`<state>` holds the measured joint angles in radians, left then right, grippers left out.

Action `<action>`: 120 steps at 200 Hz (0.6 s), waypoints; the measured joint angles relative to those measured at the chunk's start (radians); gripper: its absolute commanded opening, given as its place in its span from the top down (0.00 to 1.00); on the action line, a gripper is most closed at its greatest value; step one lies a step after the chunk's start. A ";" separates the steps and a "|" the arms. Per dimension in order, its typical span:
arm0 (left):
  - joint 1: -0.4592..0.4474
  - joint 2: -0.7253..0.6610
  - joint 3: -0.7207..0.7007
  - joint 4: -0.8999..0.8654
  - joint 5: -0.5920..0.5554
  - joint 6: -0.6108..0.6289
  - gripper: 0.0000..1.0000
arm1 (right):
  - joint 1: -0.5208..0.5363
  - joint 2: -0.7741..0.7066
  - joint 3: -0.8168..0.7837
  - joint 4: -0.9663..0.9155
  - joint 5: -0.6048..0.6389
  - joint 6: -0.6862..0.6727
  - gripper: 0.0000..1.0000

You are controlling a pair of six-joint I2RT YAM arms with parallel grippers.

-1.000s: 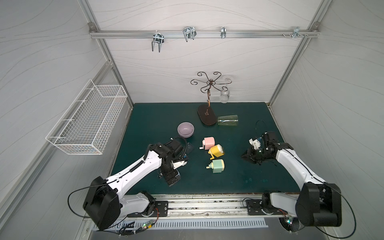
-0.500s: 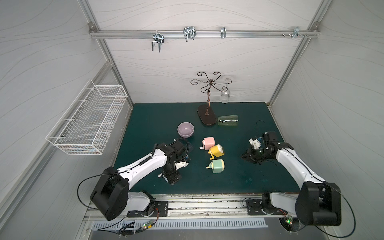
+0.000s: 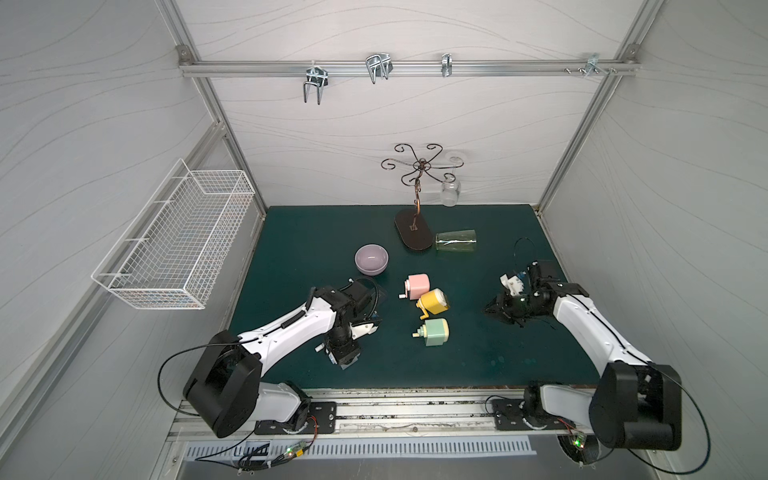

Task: Put the tray back into the pencil sharpener
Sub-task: Pick up the pencil sharpener from the center of the board, then place the pencil sharpener at the center of the board.

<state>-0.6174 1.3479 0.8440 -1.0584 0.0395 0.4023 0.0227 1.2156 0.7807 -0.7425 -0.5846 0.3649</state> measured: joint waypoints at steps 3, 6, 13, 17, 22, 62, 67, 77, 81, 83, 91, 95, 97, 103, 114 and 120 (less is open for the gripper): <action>-0.003 -0.002 0.006 -0.006 -0.002 0.003 0.51 | 0.000 0.000 0.001 0.000 0.000 0.000 0.82; -0.007 -0.004 0.011 -0.010 -0.003 0.006 0.51 | 0.000 0.000 0.002 0.000 0.000 -0.001 0.82; -0.021 -0.009 0.026 -0.018 -0.005 0.014 0.51 | -0.001 0.001 0.005 0.000 0.000 -0.001 0.82; -0.030 -0.012 0.037 -0.021 -0.008 0.017 0.51 | -0.002 0.002 0.006 0.000 0.000 -0.002 0.82; -0.045 -0.015 0.050 -0.024 -0.011 0.023 0.51 | -0.002 0.002 0.006 0.000 0.000 -0.004 0.82; -0.217 0.006 0.165 -0.021 -0.030 0.090 0.52 | -0.004 0.007 0.008 -0.001 0.000 -0.016 0.82; -0.238 0.020 0.176 -0.015 -0.032 0.100 0.52 | -0.004 0.007 0.008 -0.002 0.000 -0.016 0.82; -0.270 0.047 0.188 -0.003 -0.035 0.119 0.52 | -0.005 0.007 0.011 -0.003 0.000 -0.017 0.82; -0.282 0.059 0.190 0.003 -0.036 0.126 0.52 | -0.005 0.007 0.012 -0.005 0.000 -0.018 0.82; -0.287 0.065 0.190 0.006 -0.037 0.129 0.52 | -0.005 0.007 0.013 -0.005 0.000 -0.018 0.82; -0.304 0.087 0.190 0.017 -0.039 0.145 0.52 | -0.005 0.007 0.016 -0.007 0.000 -0.018 0.82; -0.312 0.098 0.190 0.020 -0.040 0.151 0.52 | -0.005 0.007 0.017 -0.008 0.000 -0.018 0.82; -0.315 0.104 0.190 0.022 -0.040 0.155 0.52 | -0.005 0.007 0.018 -0.008 0.000 -0.018 0.82; -0.323 0.118 0.190 0.026 -0.043 0.167 0.52 | -0.005 0.007 0.019 -0.008 0.000 -0.018 0.82; -0.335 0.138 0.190 0.035 -0.051 0.185 0.52 | -0.005 0.007 0.021 -0.009 0.000 -0.018 0.82; -0.342 0.146 0.189 0.041 -0.060 0.195 0.51 | -0.005 0.007 0.021 -0.009 0.000 -0.018 0.82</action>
<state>-0.9592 1.4944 1.0328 -1.0176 -0.0200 0.5972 0.0181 1.2228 0.8013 -0.7517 -0.5850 0.3473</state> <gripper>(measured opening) 0.567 0.181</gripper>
